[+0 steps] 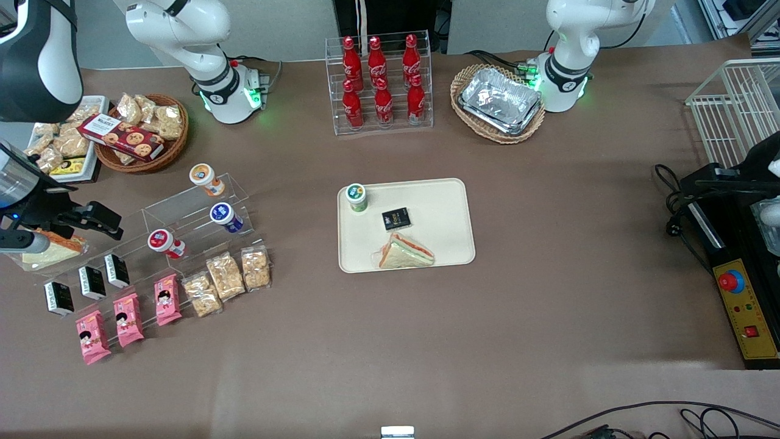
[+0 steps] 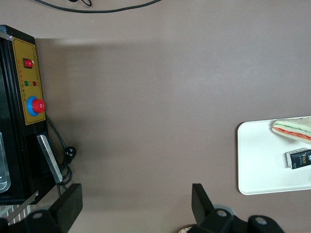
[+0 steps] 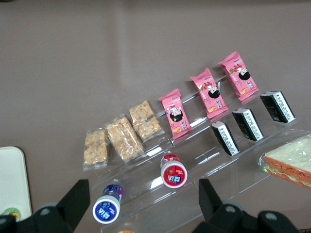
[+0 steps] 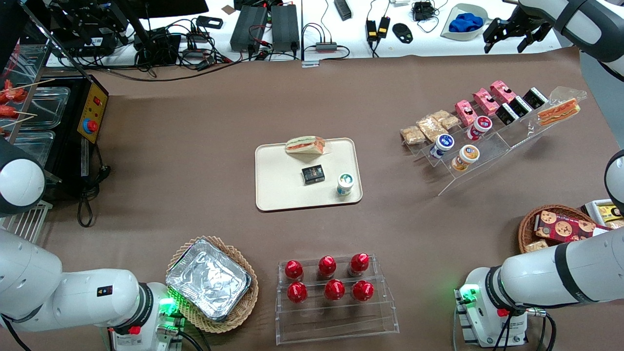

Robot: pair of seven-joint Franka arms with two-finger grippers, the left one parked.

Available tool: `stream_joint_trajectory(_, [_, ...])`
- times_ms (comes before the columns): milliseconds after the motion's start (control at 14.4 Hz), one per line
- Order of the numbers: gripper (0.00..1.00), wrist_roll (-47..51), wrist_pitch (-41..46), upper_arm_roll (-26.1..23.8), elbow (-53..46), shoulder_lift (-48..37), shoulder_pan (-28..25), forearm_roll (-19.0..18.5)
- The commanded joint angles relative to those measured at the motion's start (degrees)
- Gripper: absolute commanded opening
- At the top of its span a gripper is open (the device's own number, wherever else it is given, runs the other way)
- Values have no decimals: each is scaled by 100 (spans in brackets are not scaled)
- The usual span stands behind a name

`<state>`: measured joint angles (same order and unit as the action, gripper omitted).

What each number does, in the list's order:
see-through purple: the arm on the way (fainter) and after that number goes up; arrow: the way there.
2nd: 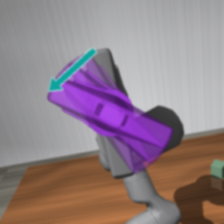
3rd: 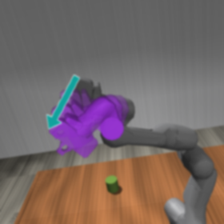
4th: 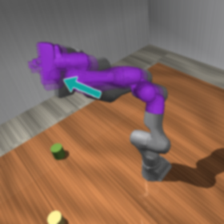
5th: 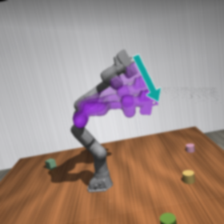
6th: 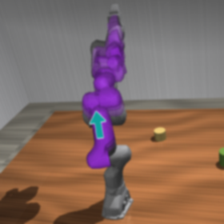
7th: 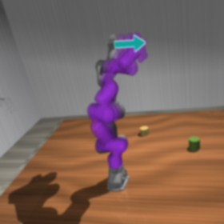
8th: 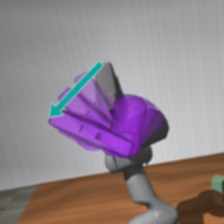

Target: Place green gum on tray

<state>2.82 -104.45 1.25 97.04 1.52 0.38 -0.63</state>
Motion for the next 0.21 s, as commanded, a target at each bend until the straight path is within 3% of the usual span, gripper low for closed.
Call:
stream_joint_trajectory(0, [100,26,152,69,-150,-11,-30,142])
stream_joint_trajectory(139, [100,-35,170,243,-159,-81,-21,142])
